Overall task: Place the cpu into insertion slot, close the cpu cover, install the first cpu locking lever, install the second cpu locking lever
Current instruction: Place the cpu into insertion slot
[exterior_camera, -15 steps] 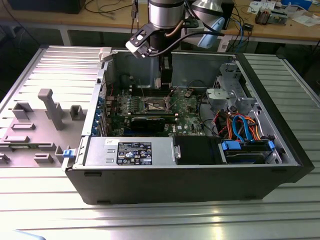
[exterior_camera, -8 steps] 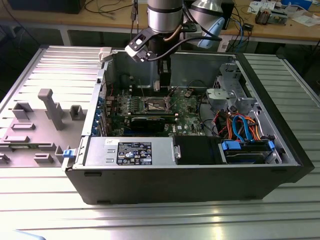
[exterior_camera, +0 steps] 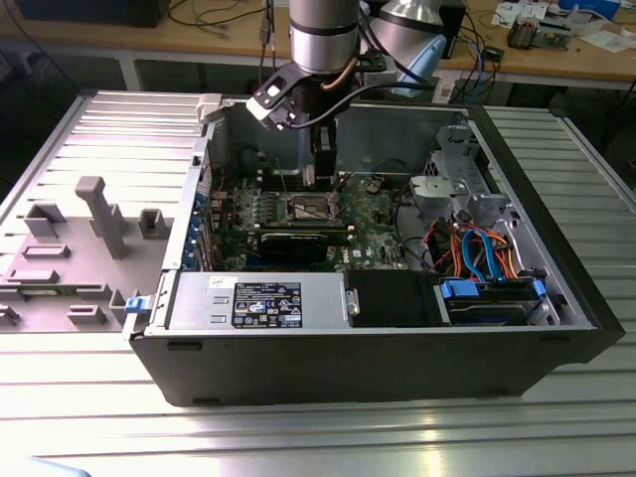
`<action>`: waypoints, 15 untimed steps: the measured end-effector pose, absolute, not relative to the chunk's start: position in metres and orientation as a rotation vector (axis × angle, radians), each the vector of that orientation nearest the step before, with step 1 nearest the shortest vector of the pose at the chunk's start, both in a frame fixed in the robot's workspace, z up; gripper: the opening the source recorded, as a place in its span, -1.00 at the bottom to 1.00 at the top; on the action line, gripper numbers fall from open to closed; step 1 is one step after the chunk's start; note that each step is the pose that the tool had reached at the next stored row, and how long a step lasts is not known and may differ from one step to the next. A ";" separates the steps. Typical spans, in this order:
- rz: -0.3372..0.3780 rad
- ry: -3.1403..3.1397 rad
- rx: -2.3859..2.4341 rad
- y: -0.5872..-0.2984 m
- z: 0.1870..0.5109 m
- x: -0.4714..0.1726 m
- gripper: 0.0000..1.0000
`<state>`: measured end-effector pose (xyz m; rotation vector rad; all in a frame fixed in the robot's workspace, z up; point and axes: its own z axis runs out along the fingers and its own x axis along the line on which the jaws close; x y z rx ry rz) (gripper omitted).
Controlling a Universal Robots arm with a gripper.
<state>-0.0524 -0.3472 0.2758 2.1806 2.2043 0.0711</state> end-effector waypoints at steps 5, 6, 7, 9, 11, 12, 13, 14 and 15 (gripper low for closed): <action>0.071 2.206 2.179 -0.344 0.267 -0.054 0.08; 0.071 2.208 2.178 -0.344 0.265 -0.054 0.08; 0.071 2.208 2.177 -0.344 0.263 -0.054 0.08; 0.071 2.209 2.176 -0.344 0.260 -0.054 0.08; 0.071 2.209 2.176 -0.344 0.257 -0.054 0.08; 0.071 2.209 2.176 -0.344 0.256 -0.054 0.08; 0.071 2.209 2.176 -0.344 0.255 -0.054 0.08; 0.071 2.209 2.176 -0.344 0.255 -0.054 0.08; 0.071 2.209 2.176 -0.344 0.255 -0.054 0.08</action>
